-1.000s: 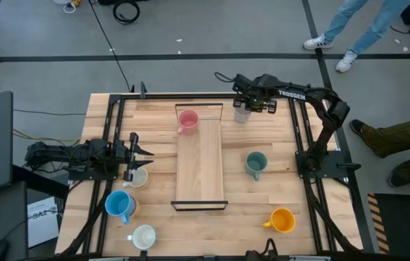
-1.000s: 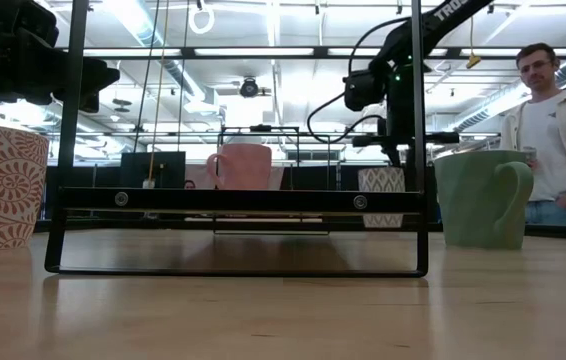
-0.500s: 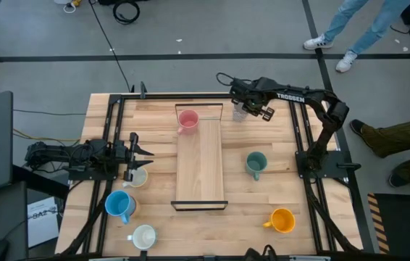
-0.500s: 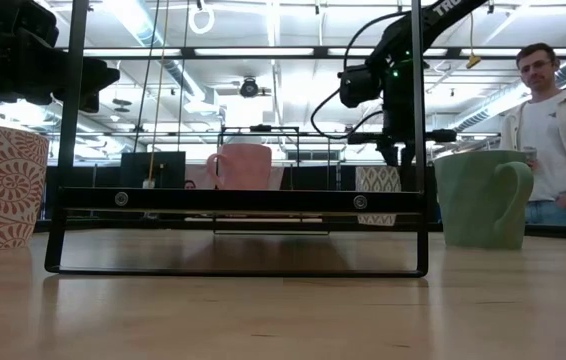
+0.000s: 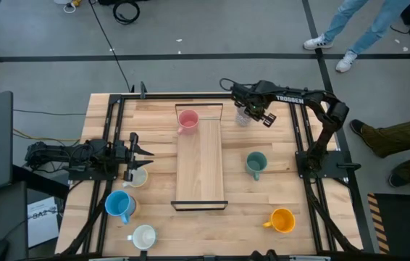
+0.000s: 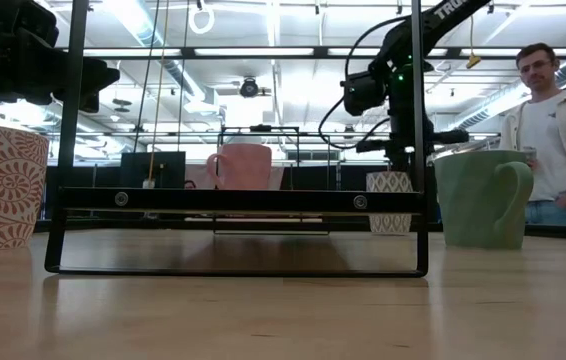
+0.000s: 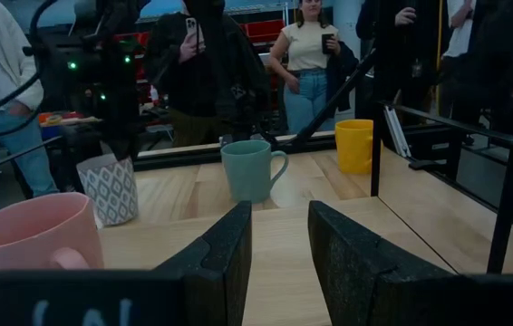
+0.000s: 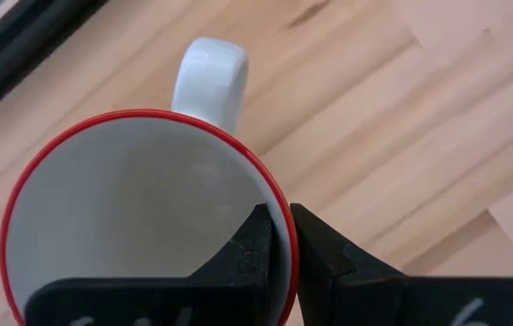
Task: Place coffee mugs
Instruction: Put the gray patterned mug on the shelf
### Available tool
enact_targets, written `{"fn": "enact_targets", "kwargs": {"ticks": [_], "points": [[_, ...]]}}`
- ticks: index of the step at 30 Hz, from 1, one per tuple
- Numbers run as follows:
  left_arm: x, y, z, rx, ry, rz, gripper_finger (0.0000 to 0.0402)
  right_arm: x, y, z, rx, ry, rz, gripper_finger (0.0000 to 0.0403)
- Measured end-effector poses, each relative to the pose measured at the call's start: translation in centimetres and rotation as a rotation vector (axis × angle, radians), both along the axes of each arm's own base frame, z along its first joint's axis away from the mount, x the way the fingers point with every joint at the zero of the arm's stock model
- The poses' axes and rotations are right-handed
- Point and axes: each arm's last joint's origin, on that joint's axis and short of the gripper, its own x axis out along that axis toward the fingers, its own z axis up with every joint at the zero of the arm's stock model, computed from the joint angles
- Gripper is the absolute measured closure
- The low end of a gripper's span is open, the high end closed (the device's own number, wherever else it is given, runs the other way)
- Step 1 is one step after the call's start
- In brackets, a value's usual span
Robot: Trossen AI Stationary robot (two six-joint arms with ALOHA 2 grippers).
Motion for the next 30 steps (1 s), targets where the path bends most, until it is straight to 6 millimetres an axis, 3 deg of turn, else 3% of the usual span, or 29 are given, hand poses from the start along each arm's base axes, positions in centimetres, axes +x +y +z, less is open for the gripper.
{"fn": "enact_targets", "kwargs": {"ticks": [19,30], "points": [[0.00,0.00,0.00,0.000,0.000,0.000,0.0283,-0.15,0.15,-0.94,0.030,-0.006,0.043,0.0321],[0.00,0.00,-0.01,0.000,0.001,0.000,0.0283,0.03,0.00,-0.92,0.024,-0.028,0.052,0.0255]]}}
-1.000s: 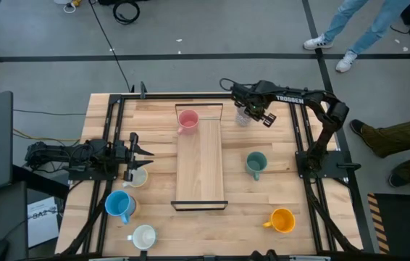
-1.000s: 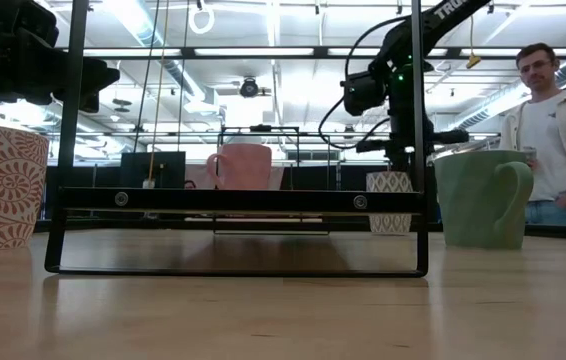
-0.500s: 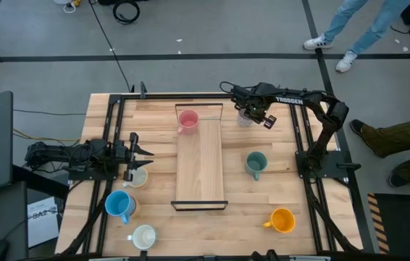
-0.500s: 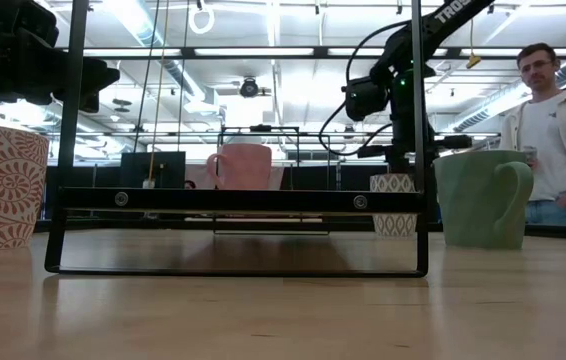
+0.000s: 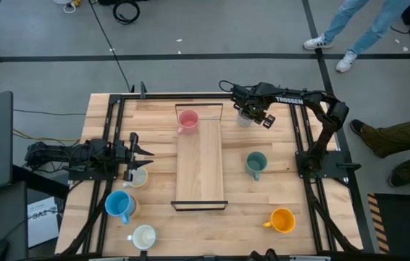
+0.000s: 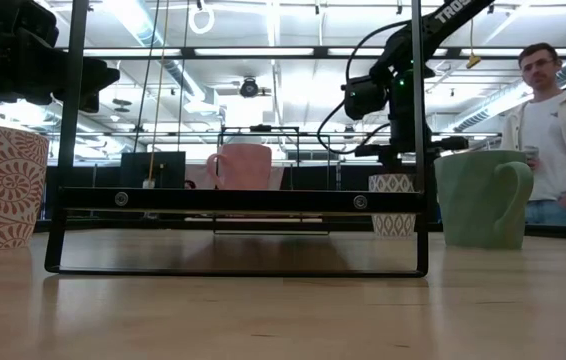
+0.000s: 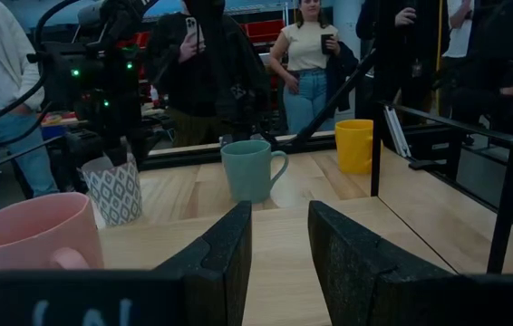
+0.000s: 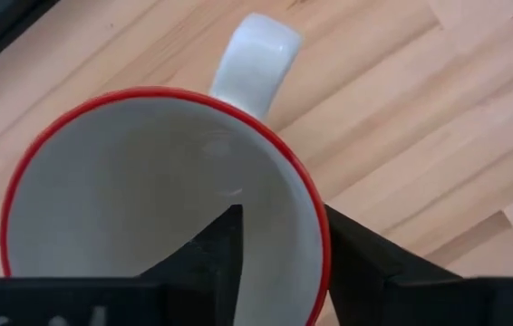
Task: Place coffee mugs
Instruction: Put the gray patterned mug on the shelf
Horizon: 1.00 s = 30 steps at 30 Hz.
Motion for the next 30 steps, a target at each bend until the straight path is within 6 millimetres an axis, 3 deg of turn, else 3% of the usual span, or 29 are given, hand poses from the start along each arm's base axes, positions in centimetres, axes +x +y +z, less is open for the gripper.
{"fn": "enact_targets", "kwargs": {"ticks": [8,16,19,23,30], "points": [[0.0,0.0,0.0,0.000,-0.001,0.000,0.0283,-0.8,0.3,1.0,0.015,0.027,0.107,0.0249],[0.0,0.0,0.0,0.000,-0.001,0.000,0.0283,-3.0,1.6,5.6,-0.092,-0.036,0.254,0.0250],[0.0,0.0,0.0,0.000,-0.001,0.000,0.0283,-4.4,2.2,7.7,-0.158,-0.050,0.428,0.0249],[0.0,0.0,0.0,0.000,0.000,0.000,0.0283,-6.1,3.1,10.1,-0.264,0.002,0.783,0.0250],[0.0,0.0,0.0,0.000,-0.001,0.000,0.0283,-7.3,3.9,12.0,-0.413,0.159,1.322,0.0250]]}}
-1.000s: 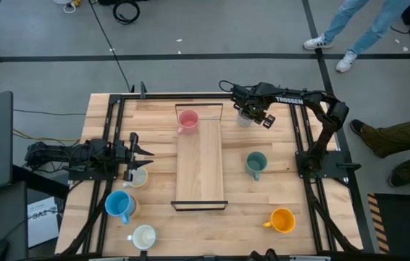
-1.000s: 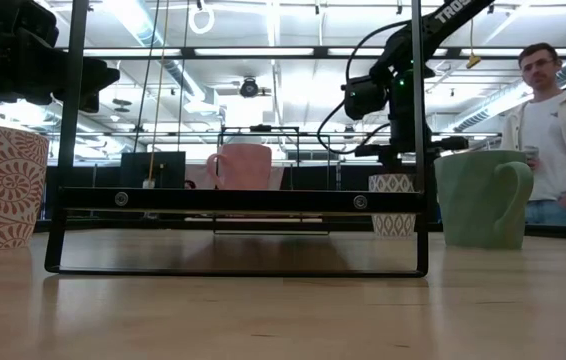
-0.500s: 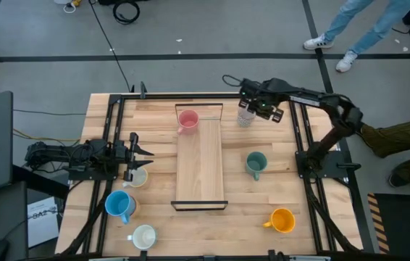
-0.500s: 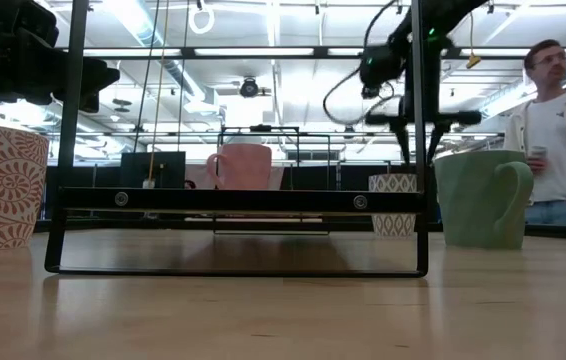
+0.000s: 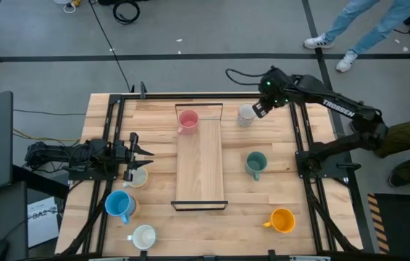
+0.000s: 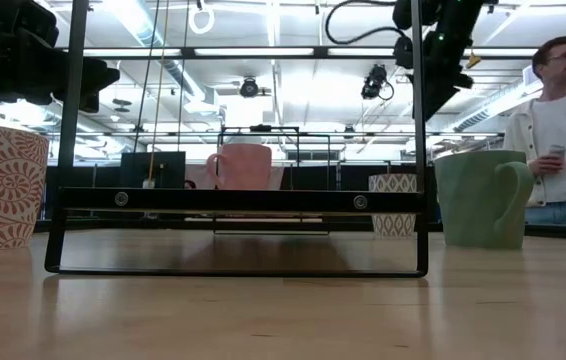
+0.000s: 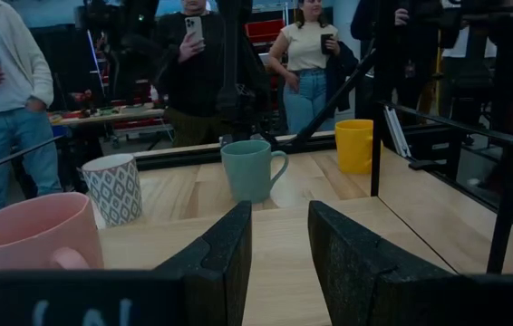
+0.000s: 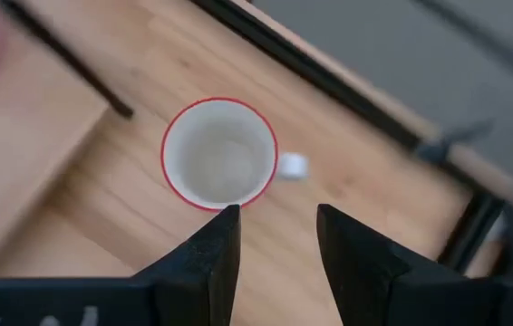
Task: Place coffee mugs
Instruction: Put the gray patterned mug on the shelf
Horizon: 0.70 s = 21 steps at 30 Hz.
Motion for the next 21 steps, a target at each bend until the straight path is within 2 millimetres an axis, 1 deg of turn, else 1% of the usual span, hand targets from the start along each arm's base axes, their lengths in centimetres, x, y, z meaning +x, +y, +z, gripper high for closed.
{"fn": "enact_targets", "kwargs": {"ticks": [5,10,12,16,21], "points": [[0.0,0.0,0.0,0.000,0.000,0.000,0.0283,1.0,-1.2,-0.2,-0.139,0.087,0.297,0.0249],[0.0,0.0,0.0,0.000,0.000,0.000,0.0283,2.6,-3.0,-1.3,-0.194,0.110,0.524,0.0249],[0.0,0.0,0.0,0.000,0.000,0.000,0.0283,3.3,-3.8,-2.0,-0.207,0.128,0.574,0.0249],[0.0,0.0,0.0,0.000,0.000,0.001,0.0283,4.4,-5.6,-3.7,-0.220,0.170,0.615,0.0249],[0.0,0.0,0.0,0.000,0.000,0.001,0.0283,5.0,-7.3,-6.4,-0.140,0.211,0.632,0.0249]]}}
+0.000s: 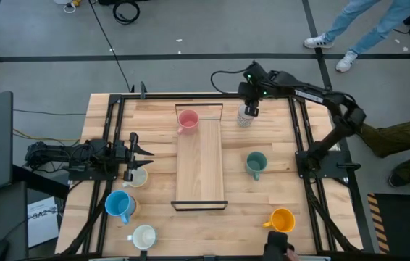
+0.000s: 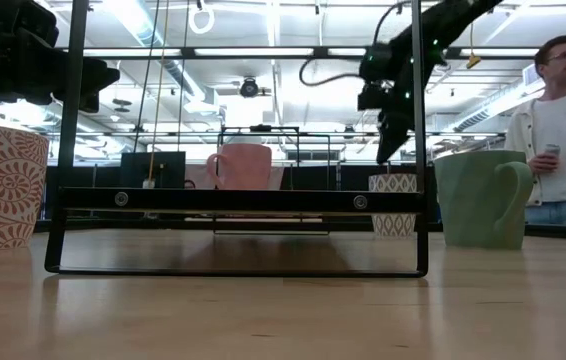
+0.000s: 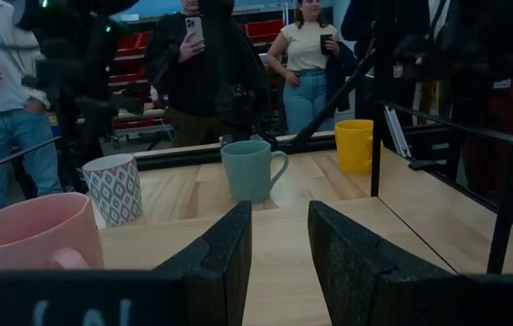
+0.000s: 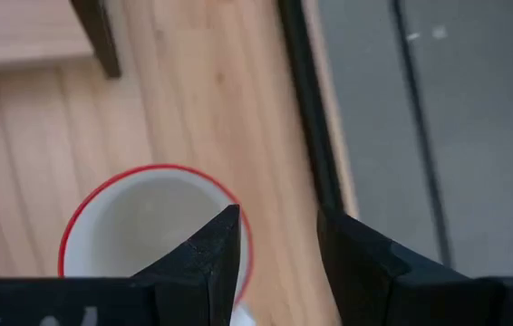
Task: Place coffee mugs
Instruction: Put the gray patterned mug on the shelf
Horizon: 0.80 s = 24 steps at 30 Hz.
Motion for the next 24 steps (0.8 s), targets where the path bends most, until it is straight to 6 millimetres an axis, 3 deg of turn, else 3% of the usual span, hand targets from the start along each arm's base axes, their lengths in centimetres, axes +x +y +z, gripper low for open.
{"fn": "enact_targets", "kwargs": {"ticks": [6,24], "points": [[0.0,0.0,0.0,0.000,0.000,0.000,0.0283,0.1,-1.1,-2.0,0.094,0.025,0.021,0.0249],[0.0,0.1,0.0,-0.001,0.001,0.023,0.0283,-1.2,-2.5,-3.9,0.237,0.050,-0.068,0.0260]]}}
